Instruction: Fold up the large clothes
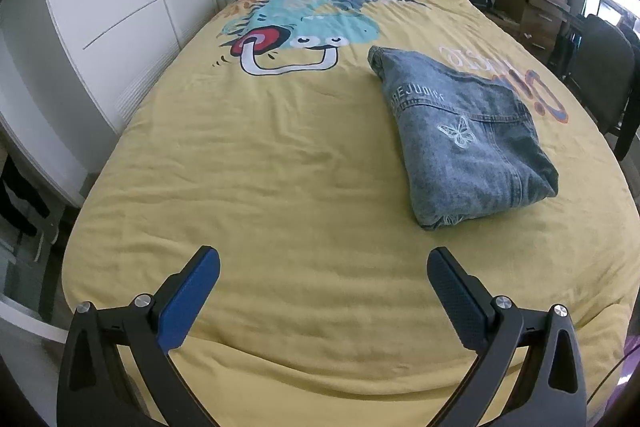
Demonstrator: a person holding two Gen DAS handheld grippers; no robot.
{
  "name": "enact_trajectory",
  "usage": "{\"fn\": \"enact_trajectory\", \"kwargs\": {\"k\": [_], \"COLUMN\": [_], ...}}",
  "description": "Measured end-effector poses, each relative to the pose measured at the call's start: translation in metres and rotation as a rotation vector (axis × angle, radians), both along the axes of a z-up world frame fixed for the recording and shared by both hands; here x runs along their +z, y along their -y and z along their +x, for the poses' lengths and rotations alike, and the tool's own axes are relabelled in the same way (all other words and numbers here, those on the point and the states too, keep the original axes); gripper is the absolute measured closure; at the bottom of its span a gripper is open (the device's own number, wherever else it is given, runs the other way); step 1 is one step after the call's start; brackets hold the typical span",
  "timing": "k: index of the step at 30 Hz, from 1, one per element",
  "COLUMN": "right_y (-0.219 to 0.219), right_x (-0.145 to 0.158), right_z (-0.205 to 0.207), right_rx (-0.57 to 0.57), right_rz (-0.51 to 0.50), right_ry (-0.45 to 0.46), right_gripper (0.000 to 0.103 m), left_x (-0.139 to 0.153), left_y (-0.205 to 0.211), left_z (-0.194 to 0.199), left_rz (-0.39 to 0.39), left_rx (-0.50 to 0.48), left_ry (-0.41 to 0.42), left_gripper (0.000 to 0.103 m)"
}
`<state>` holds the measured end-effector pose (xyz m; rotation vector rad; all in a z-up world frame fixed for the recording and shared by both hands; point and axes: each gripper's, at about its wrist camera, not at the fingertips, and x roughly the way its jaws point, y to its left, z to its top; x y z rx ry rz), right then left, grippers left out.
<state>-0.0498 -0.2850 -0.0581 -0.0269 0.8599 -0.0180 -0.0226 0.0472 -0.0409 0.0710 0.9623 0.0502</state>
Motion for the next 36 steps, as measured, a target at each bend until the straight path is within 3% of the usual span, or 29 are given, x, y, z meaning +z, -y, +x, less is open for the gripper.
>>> {"fn": "enact_trajectory", "kwargs": {"k": [36], "right_y": [-0.0087], "right_x": [0.0048], "right_z": [0.0026], "right_rx": [0.044], "right_rz": [-0.006], "right_ry": [-0.023], "right_gripper": [0.0], "left_x": [-0.0064], "left_y": [-0.0067], "left_z": [0.0036], "left_rz": [-0.011], "left_rx": [-0.002], "left_ry": [-0.04], "left_gripper": [0.001]}}
